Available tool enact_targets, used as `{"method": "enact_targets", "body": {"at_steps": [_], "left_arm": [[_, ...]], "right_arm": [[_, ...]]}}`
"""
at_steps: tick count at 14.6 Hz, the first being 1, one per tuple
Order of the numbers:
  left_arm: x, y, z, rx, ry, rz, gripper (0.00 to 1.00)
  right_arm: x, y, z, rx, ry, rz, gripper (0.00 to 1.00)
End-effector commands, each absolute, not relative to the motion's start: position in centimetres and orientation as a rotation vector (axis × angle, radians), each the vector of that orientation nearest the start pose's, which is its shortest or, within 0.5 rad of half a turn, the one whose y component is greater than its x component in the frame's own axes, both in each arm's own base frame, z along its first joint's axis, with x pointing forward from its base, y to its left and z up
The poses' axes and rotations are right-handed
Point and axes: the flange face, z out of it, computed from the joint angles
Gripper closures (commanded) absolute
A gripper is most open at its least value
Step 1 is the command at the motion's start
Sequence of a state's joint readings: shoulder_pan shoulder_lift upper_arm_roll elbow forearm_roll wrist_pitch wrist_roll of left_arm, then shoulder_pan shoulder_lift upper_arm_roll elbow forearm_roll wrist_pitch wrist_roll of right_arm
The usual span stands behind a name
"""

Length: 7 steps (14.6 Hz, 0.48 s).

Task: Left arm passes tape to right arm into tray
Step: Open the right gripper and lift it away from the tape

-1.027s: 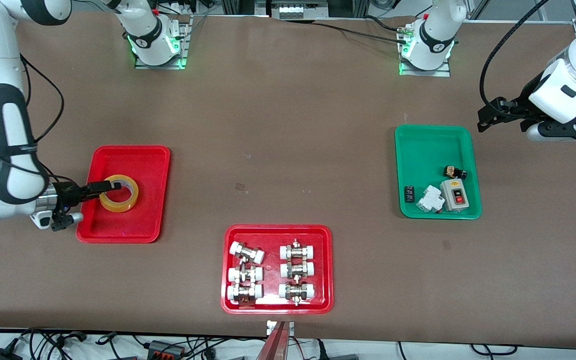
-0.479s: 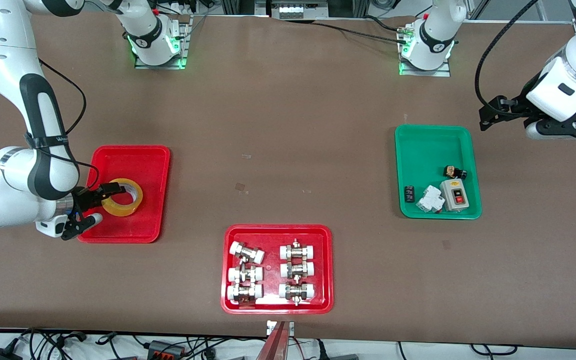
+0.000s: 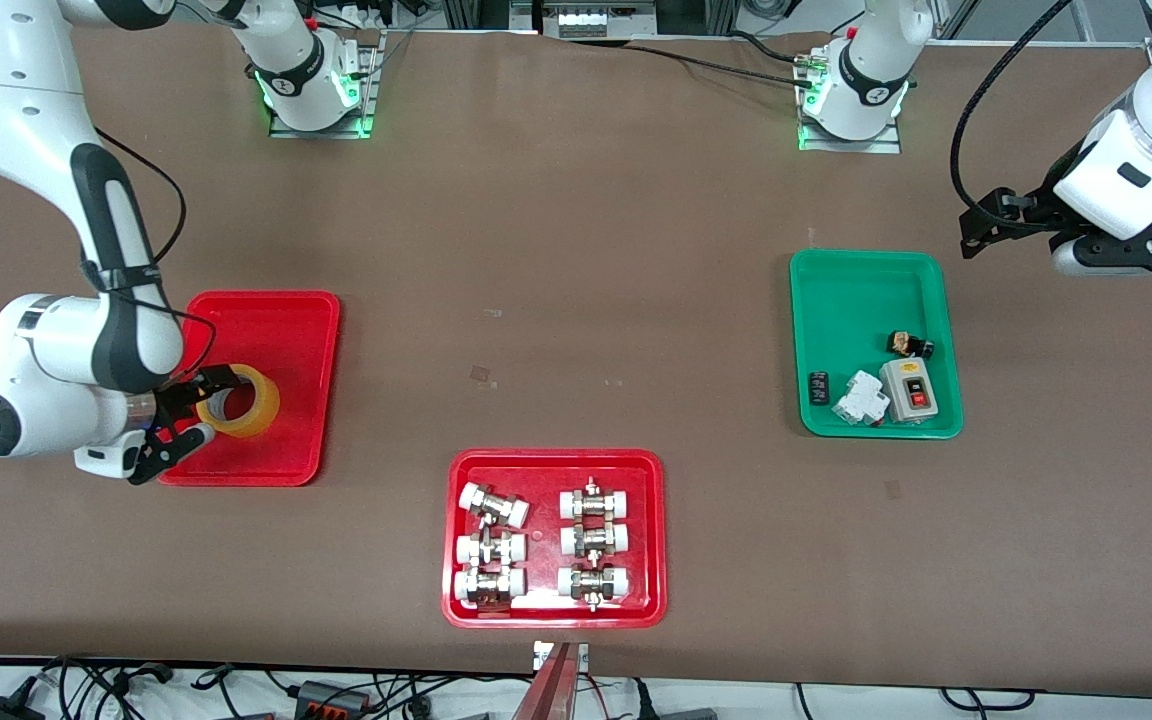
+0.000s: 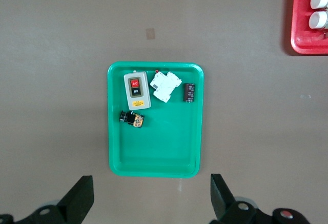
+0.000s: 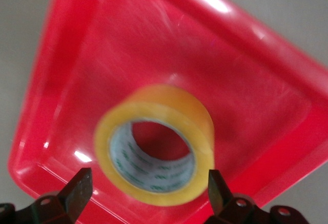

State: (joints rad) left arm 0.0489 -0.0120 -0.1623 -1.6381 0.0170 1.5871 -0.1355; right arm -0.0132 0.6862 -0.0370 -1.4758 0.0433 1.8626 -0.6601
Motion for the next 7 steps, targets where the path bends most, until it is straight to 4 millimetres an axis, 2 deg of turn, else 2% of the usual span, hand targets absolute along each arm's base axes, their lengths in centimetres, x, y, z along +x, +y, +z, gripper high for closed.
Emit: {"method": "enact_targets", "body": {"at_steps": [1,2,4,7], "left_arm": [[54.2,-5.8,60.8,-3.070,-0.015,0.049,0.00],[54.2,-5.8,60.8,-3.070,-0.017,0.042,0.00],[54.4,-5.6,60.9,-3.073,-0.021,0.024,0.00],[54.4,-5.6,61.0,-3.073,-0.021,0.026,0.00]], "right_arm": [[68.2,-0.4,30.7,-2.955,-0.795,0.334,0.00],[68.3,0.1,32.6,-2.997,-0.694,0.302,0.00],[68.0,3.0,36.9,-3.061,-0.544,0.224,0.00],[65.4,3.6,43.6,-3.110,-0.196,0.272,0.00]]}}
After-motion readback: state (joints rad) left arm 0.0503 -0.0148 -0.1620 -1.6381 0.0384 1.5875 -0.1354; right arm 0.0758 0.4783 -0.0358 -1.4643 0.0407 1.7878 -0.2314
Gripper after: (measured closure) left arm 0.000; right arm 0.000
